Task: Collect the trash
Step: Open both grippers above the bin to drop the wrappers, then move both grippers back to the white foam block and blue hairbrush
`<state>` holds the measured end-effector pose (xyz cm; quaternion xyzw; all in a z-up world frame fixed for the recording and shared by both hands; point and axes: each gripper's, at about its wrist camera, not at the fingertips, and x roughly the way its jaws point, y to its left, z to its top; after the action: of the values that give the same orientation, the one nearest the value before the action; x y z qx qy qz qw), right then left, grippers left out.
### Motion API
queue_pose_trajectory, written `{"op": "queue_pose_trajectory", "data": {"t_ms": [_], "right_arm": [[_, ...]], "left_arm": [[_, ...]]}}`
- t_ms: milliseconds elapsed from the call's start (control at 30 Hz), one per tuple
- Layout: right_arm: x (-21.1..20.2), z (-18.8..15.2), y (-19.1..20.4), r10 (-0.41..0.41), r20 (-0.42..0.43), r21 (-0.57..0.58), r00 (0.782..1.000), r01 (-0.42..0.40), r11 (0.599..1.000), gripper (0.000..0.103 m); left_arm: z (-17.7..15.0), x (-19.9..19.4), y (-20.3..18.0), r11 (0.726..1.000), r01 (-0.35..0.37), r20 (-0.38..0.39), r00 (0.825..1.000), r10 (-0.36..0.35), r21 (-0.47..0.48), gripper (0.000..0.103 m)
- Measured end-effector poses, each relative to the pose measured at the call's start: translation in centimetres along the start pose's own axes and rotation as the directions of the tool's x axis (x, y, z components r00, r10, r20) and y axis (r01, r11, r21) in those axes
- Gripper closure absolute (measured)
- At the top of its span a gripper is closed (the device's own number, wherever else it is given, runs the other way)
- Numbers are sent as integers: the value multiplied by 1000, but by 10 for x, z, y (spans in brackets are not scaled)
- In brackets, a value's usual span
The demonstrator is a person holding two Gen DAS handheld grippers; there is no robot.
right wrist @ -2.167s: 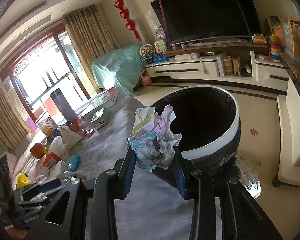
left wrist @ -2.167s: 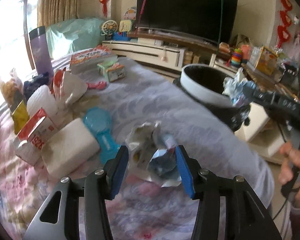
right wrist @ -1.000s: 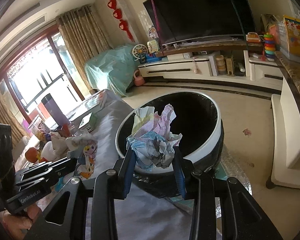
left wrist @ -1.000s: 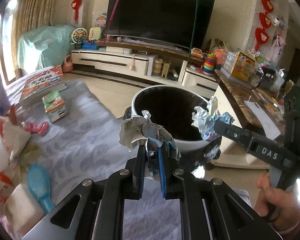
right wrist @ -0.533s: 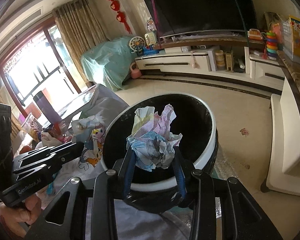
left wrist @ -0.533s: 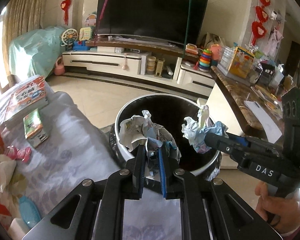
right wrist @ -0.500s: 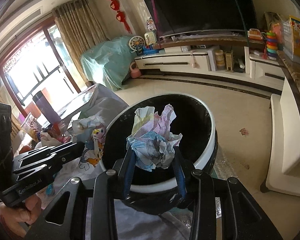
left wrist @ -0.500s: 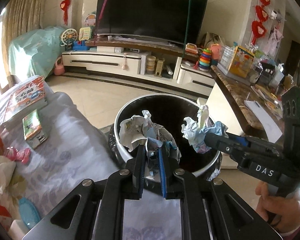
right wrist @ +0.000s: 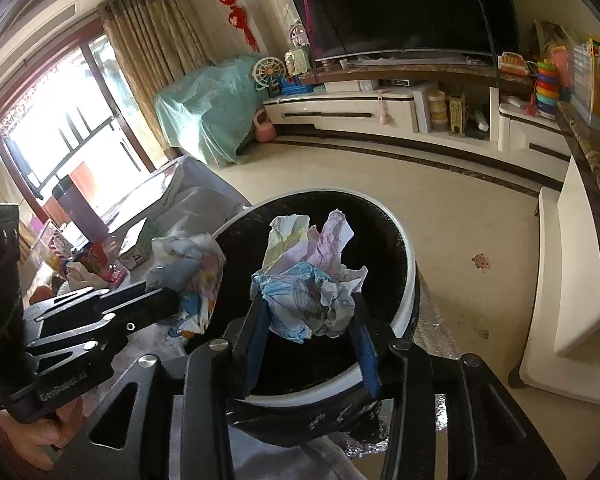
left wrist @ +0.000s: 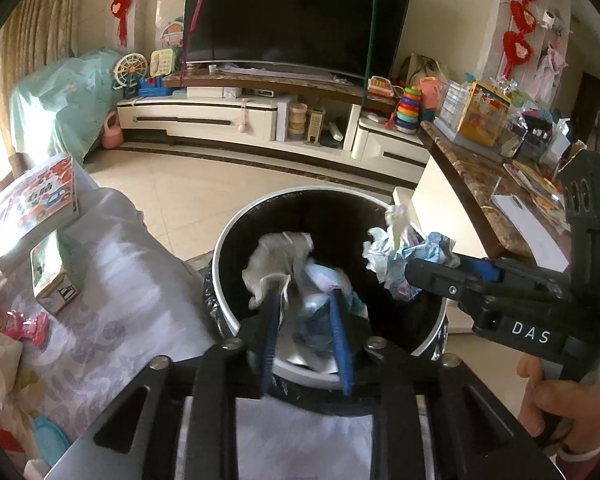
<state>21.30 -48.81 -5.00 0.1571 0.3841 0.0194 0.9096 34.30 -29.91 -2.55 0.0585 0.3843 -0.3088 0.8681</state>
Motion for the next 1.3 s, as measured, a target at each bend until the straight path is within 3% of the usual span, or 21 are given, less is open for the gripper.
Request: {"op": "queue_pose_trajectory", "data": {"t_ms": [100,133,433,867,1300], "right_arm": [[-1,2,-4,-4,4,14,1000,4,1000,48],[-3,2,-5,-1,8,23,1000,1,1000,42],[-21,-12,2,37,63,68,997,-41,997,17],[-23,-50,64,134,53,24,990,-135,991,14],[-12,-79,121,200,3,-22,980,-200,980,14]], "left_arm": [[-2,-4,-1,1000,-15,11,1000,15,-4,51],[-4,-7,0,1000,-17,19,1000,17,-7,49],[-45,-42,13,995,-37,58,997,42,-90,41],[-132,-119,45,971,-109,92,987,131,-211,40],[-186,-186,80,927,-176,83,973,214,-333,40]]}}
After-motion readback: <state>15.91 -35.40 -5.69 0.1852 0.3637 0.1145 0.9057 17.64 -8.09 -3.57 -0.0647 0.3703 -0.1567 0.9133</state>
